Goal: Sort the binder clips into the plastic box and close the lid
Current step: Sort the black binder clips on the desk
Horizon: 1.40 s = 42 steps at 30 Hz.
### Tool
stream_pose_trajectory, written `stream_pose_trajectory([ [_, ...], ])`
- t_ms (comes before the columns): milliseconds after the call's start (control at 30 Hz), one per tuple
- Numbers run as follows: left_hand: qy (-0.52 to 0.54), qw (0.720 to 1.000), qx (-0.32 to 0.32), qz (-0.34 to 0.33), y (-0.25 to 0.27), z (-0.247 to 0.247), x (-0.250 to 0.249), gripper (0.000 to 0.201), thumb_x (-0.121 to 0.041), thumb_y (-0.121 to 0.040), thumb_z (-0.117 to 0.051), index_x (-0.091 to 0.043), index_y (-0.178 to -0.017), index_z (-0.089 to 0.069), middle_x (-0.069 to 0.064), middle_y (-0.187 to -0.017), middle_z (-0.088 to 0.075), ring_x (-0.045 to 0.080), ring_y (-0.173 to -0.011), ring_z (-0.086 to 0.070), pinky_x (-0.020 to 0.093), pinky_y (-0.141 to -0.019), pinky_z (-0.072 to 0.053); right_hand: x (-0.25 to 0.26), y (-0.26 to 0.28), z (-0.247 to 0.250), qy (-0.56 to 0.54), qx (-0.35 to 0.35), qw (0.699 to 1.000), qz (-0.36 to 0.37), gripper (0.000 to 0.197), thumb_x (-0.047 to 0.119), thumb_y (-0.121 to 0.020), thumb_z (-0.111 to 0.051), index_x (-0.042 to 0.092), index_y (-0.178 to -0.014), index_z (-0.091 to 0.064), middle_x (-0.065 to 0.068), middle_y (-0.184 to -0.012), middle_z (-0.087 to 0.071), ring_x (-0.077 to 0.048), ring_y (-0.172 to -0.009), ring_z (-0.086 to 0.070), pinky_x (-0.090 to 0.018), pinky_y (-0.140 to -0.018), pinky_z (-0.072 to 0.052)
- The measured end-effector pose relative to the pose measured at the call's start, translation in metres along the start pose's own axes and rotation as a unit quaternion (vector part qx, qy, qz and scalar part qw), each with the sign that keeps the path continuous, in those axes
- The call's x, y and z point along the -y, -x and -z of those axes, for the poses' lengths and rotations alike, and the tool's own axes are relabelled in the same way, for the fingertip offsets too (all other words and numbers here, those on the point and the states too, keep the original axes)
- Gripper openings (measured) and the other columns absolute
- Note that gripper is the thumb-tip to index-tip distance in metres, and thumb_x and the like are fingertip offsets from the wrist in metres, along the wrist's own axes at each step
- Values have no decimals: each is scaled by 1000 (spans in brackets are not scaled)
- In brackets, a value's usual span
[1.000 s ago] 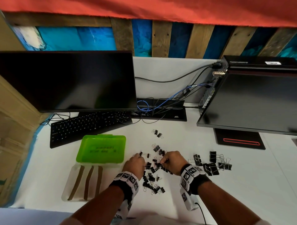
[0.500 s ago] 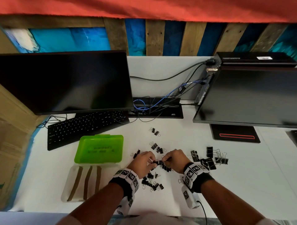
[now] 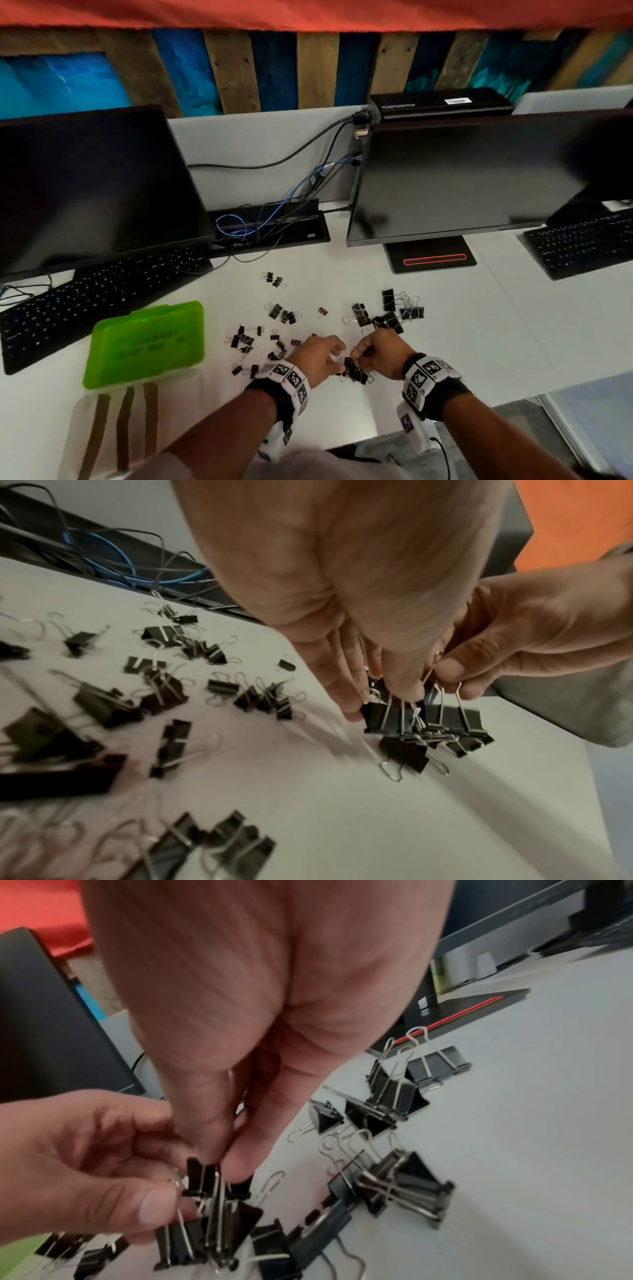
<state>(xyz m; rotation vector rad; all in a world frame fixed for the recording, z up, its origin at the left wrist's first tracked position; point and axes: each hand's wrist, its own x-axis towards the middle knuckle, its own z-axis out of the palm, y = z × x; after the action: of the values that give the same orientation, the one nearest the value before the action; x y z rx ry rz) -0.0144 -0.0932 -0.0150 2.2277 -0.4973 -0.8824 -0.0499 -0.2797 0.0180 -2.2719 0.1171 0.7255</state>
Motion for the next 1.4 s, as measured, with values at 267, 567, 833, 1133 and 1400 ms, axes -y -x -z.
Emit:
stream_pose_trajectory([
  [267,5,999,32,-13,-12,-17,-7,36,-20,-81,-70,-19,-115,-58,2,-116,-62,15,-92,-65,25,-85,-51,-22,21,8,23,17,999,-35,15,8,-76,-64,14,-85,-75,-2,-88,-75,-11,-80,-67,-10,-75,-48],
  [567,-3,999,33,-28,-14,-23,-4,47,-11,-82,-68,-19,-125,-51,4,-127,-57,14,-117,-55,34,-101,-47,-28,13,-5,42,-61,997,-9,13,9,-81,-63,14,-88,-73,1,-92,-71,-11,-88,-64,-10,-77,-41],
  [833,-45,997,-44,-34,6,3,23,35,-7,-84,-61,-25,-114,-58,-6,-117,-55,11,-104,-54,28,-95,-47,-9,-14,1,56,-64,995,42,22,3,-82,-58,14,-94,-71,1,-98,-68,-4,-85,-57,-15,-84,-45],
  [1133,-151,973,-175,29,62,45,66,55,-39,-66,-76,-35,-117,-55,-14,-129,-49,12,-120,-41,32,-101,-37,40,-61,-34,138,0,983,119,35,13,-83,-60,17,-118,-59,-5,-120,-59,-19,-109,-57,-25,-97,-43],
  [1400,-136,980,-95,108,82,35,92,109,-42,-55,-84,-33,-142,-20,-11,-148,-21,15,-134,-22,42,-106,-39,64,-81,-63,186,107,969,126,70,26,-77,-71,25,-138,-36,-3,-138,-33,-24,-120,-49,-34,-103,-41],
])
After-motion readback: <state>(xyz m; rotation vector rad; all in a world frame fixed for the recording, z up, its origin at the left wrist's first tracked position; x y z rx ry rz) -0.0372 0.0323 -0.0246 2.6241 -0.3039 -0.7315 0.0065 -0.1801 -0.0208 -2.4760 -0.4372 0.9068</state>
